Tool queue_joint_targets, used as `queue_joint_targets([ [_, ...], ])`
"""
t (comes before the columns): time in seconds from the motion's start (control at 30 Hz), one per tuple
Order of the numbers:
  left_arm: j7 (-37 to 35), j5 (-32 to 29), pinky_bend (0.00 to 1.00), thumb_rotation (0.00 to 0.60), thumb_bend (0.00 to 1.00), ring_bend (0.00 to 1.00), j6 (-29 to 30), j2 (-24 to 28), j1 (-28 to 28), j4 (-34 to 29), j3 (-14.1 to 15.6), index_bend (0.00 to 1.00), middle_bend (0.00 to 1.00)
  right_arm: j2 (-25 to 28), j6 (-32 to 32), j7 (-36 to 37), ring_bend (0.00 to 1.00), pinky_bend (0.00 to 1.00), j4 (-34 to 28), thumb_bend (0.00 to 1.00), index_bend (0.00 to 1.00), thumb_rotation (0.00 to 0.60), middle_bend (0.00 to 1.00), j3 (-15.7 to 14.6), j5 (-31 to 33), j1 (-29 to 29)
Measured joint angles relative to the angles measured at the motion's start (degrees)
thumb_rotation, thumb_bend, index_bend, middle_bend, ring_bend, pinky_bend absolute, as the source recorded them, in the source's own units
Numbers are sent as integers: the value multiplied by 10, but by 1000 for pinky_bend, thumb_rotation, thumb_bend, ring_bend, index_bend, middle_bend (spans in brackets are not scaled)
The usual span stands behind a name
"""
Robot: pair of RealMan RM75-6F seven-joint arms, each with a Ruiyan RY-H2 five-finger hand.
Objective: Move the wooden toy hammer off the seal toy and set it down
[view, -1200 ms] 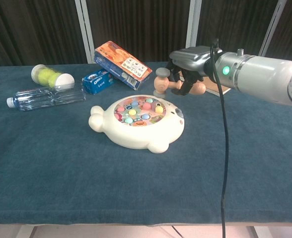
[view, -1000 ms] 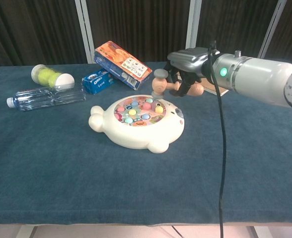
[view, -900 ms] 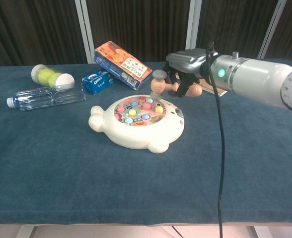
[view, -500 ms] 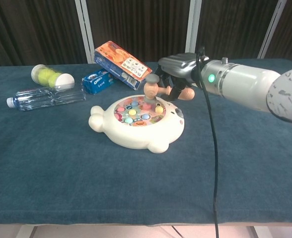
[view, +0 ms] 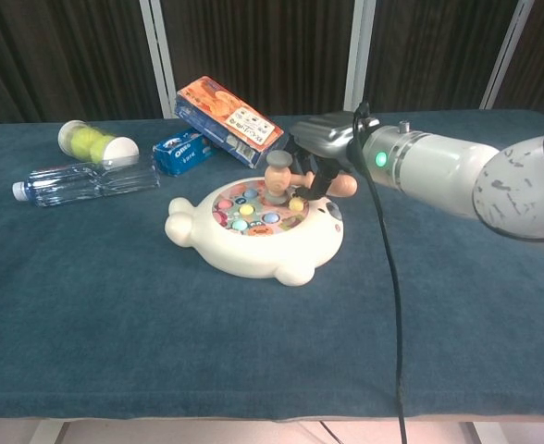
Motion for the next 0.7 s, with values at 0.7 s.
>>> queue_joint_targets([
  [0.7,22,2,130,600,106,12,-2,-8,-1,-2,0,0,10,69,12,27,655,719,-78,474,984,600,787,-13,-28,-34],
])
